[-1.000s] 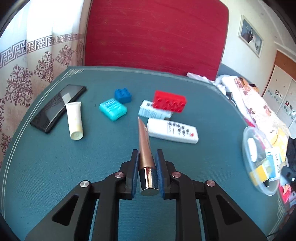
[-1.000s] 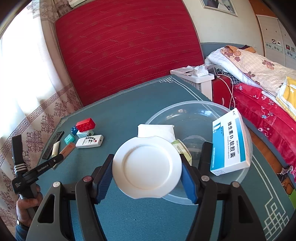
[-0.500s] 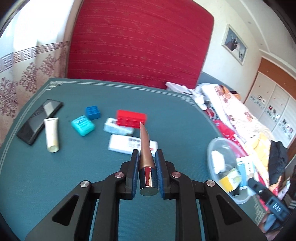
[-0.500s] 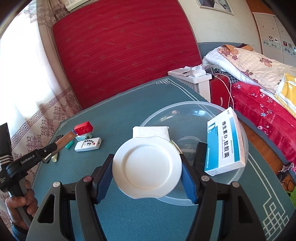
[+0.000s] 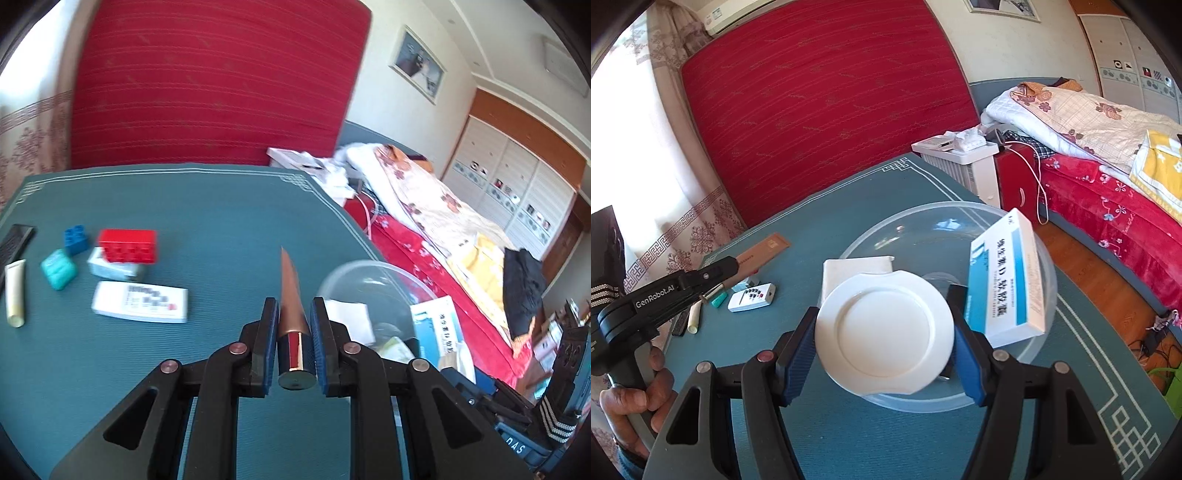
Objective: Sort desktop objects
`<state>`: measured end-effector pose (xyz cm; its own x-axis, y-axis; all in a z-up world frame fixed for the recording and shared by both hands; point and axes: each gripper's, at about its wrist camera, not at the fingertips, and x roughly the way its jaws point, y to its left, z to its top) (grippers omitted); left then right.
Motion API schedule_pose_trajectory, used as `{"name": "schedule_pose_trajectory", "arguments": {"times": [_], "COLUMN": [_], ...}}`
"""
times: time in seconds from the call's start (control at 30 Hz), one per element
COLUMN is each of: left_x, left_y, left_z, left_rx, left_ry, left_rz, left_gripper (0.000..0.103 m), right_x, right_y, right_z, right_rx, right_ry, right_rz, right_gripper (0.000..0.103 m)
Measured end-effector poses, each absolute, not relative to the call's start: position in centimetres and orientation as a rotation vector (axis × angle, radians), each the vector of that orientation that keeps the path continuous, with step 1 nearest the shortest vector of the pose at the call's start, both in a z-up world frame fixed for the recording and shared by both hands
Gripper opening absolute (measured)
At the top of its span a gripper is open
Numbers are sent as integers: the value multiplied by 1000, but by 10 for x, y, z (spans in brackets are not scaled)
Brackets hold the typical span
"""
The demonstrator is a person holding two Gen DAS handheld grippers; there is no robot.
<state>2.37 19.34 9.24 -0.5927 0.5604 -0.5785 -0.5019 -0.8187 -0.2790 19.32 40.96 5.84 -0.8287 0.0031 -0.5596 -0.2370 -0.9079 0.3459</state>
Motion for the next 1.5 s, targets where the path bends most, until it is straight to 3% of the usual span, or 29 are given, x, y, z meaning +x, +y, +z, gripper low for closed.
{"name": "schedule_pose_trajectory", "arguments": {"times": [0.3, 0.57, 0.6, 0.7, 0.77, 1.27, 1.37, 1.5], "left_x": [24, 23, 24, 31, 35, 50, 54, 54], "left_y": [245, 217, 214, 203, 198, 211, 212, 207], "left_z": [83, 57, 54, 43, 37, 11, 10, 14], "left_rx": [-900, -1045, -1059, -1088, -1106, -1203, -1177, -1161], "left_ry": [-23, -18, -9, 14, 17, 152, 214, 170], "left_rz": [2284, 2304, 2307, 2318, 2321, 2300, 2335, 2326], "left_gripper": [19, 20, 25, 52, 55, 54, 28, 25], "right_x": [195, 190, 189, 184, 183, 192, 192, 193], "right_y": [424, 429, 428, 425, 423, 428, 429, 428], "right_z": [56, 54, 53, 49, 49, 59, 59, 59], "right_rx": [-852, -863, -870, -892, -897, -830, -826, -825], "right_ry": [672, 702, 711, 707, 698, 665, 672, 670], "right_rz": [2790, 2790, 2789, 2789, 2791, 2781, 2779, 2780], "right_gripper": [71, 71, 71, 71, 71, 72, 72, 72]}}
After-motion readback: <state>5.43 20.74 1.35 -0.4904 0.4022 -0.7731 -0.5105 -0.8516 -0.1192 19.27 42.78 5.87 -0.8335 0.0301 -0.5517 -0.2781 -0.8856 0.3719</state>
